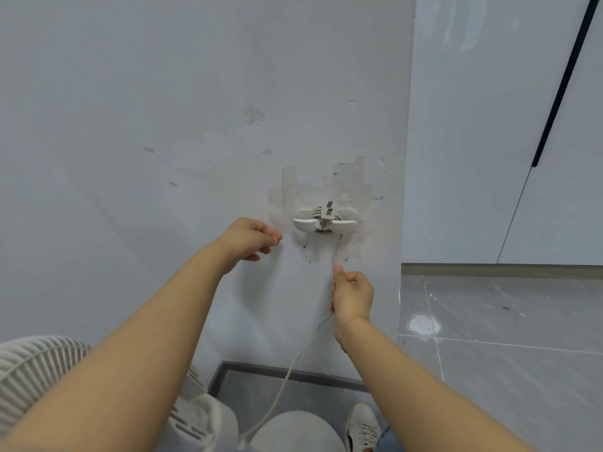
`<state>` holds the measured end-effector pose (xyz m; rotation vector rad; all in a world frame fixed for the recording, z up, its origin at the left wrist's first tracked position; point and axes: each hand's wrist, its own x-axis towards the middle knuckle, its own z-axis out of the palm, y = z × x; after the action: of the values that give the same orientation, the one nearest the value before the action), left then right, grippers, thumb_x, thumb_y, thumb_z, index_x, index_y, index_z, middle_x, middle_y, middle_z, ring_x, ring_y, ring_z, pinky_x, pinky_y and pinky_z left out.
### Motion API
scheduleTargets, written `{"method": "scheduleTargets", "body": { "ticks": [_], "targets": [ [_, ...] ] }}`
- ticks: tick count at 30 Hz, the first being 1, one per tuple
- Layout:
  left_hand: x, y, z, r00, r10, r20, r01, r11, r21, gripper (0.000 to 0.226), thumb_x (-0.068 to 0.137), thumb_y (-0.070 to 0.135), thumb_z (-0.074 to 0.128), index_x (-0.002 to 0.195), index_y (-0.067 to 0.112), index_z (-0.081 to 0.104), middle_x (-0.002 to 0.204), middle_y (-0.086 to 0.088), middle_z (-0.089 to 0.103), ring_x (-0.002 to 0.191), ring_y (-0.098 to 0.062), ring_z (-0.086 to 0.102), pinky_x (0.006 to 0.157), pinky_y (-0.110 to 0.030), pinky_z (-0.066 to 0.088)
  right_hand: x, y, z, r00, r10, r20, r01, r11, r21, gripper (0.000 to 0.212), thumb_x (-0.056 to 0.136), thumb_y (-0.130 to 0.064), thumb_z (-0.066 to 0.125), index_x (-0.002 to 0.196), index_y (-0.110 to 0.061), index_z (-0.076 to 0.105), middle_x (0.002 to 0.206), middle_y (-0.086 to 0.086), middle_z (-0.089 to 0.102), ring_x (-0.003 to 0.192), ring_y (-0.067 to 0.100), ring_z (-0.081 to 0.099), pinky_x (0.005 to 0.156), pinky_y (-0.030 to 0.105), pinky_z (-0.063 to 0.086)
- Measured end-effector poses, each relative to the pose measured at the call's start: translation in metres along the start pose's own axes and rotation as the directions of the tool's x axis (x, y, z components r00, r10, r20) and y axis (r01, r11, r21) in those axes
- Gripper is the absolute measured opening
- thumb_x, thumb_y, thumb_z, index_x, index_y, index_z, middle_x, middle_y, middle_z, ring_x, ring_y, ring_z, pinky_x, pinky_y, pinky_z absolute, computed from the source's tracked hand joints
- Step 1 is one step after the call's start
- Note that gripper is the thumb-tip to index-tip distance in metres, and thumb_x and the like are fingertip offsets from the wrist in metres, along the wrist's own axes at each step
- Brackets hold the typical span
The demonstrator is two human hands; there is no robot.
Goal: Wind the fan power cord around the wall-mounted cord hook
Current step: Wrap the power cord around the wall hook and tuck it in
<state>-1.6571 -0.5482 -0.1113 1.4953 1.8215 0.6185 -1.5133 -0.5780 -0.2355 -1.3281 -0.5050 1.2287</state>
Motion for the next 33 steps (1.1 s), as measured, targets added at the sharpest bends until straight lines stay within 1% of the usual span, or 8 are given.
{"method": "scheduleTargets", "body": {
  "ticks": [3, 5, 8, 10, 13, 17, 27, 33],
  "targets": [
    [0.000, 0.004, 0.006, 1.000, 0.013, 0.021, -0.014, 1.000, 0.014, 0.012, 0.089, 0.010, 0.060, 0.098, 0.013, 0.067, 0.083, 0.007, 0.061, 0.072, -0.007, 0.056, 0.061, -0.019, 0.043, -0.006, 0.000, -0.002, 0.953, -0.276, 0.123, 0.302, 0.886, -0.353, 0.031, 0.094, -0.027, 0.052, 0.068, -0.014, 0.040, 0.059, -0.004, 0.043, 0.060, 0.019, 0.042, 0.057, 0.029, 0.036],
    [0.000, 0.008, 0.009, 0.999, 0.033, 0.031, -0.033, 0.999, 0.014, 0.013, 0.089, 0.010, 0.060, 0.099, 0.013, 0.067, 0.084, 0.005, 0.061, 0.072, -0.007, 0.056, 0.061, -0.019, 0.043, -0.009, -0.003, -0.003, 0.861, -0.396, 0.320, 0.509, 0.656, -0.557, 0.028, 0.097, -0.030, 0.045, 0.075, -0.013, 0.043, 0.063, -0.001, 0.048, 0.064, 0.021, 0.044, 0.061, 0.033, 0.039],
    [0.002, 0.015, 0.015, 0.997, 0.071, 0.028, -0.071, 0.997, -0.005, 0.011, 0.088, 0.010, 0.061, 0.097, 0.013, 0.066, 0.081, 0.006, 0.060, 0.072, -0.008, 0.056, 0.061, -0.020, 0.043, -0.011, -0.010, 0.000, 0.750, -0.431, 0.502, 0.650, 0.342, -0.679, 0.029, 0.101, -0.029, 0.036, 0.087, -0.009, 0.051, 0.087, 0.010, 0.060, 0.074, 0.025, 0.052, 0.065, 0.034, 0.039],
    [0.003, 0.019, 0.017, 0.996, 0.086, 0.023, -0.085, 0.996, -0.020, 0.006, 0.087, 0.009, 0.062, 0.090, 0.014, 0.065, 0.077, 0.005, 0.059, 0.070, -0.007, 0.055, 0.062, -0.020, 0.042, -0.012, -0.013, -0.001, 0.721, -0.419, 0.552, 0.682, 0.291, -0.671, 0.025, 0.100, -0.020, 0.036, 0.099, -0.006, 0.057, 0.100, 0.012, 0.062, 0.087, 0.030, 0.059, 0.070, 0.034, 0.042],
    [0.003, 0.022, 0.019, 0.995, 0.092, 0.039, -0.092, 0.996, -0.016, 0.005, 0.086, 0.009, 0.063, 0.090, 0.011, 0.064, 0.078, 0.002, 0.058, 0.070, -0.008, 0.055, 0.064, -0.021, 0.042, -0.012, -0.014, -0.002, 0.706, -0.347, 0.617, 0.708, 0.350, -0.613, 0.033, 0.094, -0.004, 0.037, 0.122, -0.008, 0.055, 0.124, 0.010, 0.057, 0.108, 0.029, 0.057, 0.089, 0.034, 0.047],
    [0.002, 0.023, 0.021, 0.994, 0.095, 0.052, -0.096, 0.995, 0.023, 0.021, 0.082, 0.010, 0.068, 0.102, 0.002, 0.067, 0.086, -0.003, 0.059, 0.070, -0.009, 0.052, 0.062, -0.021, 0.040, -0.008, -0.016, -0.004, 0.707, -0.340, 0.620, 0.707, 0.383, -0.595, 0.035, 0.095, -0.004, 0.038, 0.124, -0.009, 0.057, 0.126, 0.010, 0.058, 0.113, 0.028, 0.056, 0.096, 0.034, 0.044],
    [0.001, 0.022, 0.027, 0.984, 0.056, 0.167, -0.078, 0.989, 0.129, 0.005, 0.080, 0.017, 0.073, 0.077, 0.019, 0.070, 0.072, 0.003, 0.054, 0.069, -0.010, 0.044, 0.059, -0.021, 0.035, -0.005, -0.019, -0.007, 0.724, -0.366, 0.584, 0.684, 0.490, -0.540, 0.025, 0.091, -0.005, 0.045, 0.085, -0.001, 0.069, 0.084, 0.011, 0.070, 0.083, 0.025, 0.063, 0.080, 0.035, 0.049],
    [0.005, 0.022, 0.033, 0.978, 0.027, 0.206, -0.065, 0.982, 0.177, 0.007, 0.081, 0.017, 0.072, 0.077, 0.016, 0.066, 0.071, 0.003, 0.052, 0.067, -0.009, 0.041, 0.058, -0.021, 0.032, -0.007, -0.026, -0.007, 0.820, -0.293, 0.492, 0.528, 0.720, -0.450, 0.019, 0.088, -0.010, 0.054, 0.082, -0.005, 0.071, 0.076, 0.007, 0.071, 0.054, 0.014, 0.056, 0.058, 0.026, 0.052]
  ]
}}
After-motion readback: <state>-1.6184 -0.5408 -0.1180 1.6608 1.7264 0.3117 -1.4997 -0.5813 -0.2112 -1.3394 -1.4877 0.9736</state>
